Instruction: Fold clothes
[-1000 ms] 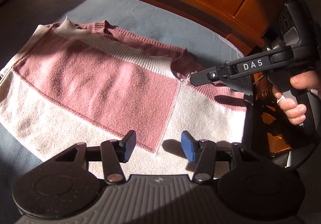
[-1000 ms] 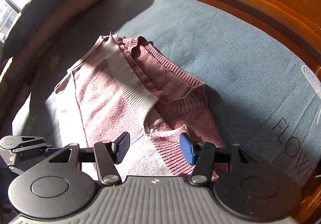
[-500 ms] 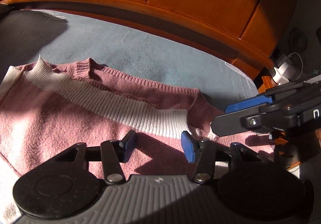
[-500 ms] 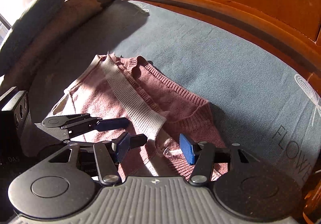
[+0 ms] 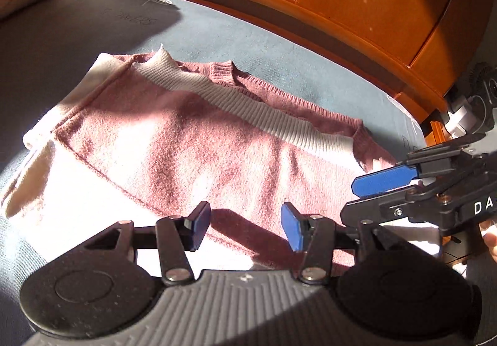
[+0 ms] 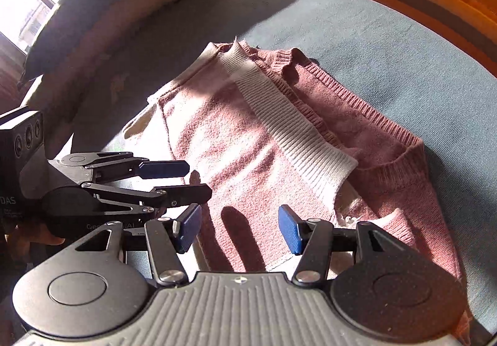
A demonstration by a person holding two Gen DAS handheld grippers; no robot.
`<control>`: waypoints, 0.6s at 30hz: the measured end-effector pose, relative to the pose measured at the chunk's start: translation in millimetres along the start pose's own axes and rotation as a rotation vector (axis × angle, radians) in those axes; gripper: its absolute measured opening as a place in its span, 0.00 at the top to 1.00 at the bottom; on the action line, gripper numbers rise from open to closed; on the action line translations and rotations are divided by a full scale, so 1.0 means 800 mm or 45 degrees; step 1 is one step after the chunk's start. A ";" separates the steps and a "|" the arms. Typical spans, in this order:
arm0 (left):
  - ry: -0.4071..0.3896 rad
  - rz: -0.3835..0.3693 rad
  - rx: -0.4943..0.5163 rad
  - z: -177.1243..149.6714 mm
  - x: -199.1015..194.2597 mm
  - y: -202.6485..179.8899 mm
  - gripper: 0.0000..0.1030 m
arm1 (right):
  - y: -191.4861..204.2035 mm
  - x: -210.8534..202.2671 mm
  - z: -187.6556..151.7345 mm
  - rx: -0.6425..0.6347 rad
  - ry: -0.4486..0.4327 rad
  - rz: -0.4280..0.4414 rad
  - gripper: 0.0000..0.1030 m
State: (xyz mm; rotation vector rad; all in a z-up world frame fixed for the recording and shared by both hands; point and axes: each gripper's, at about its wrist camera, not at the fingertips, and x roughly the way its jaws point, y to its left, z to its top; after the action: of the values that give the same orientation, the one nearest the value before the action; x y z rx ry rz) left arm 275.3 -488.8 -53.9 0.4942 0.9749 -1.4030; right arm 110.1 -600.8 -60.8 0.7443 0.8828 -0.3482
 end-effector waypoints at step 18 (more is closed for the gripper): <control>-0.201 0.188 -0.178 0.075 0.005 0.074 0.50 | -0.015 -0.006 -0.012 0.096 -0.004 -0.020 0.42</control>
State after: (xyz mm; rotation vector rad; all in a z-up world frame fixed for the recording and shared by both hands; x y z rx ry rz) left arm 348.0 -529.4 -38.8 0.3385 0.8832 -1.2133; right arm 95.2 -602.4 -66.4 0.8062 0.8770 -0.3983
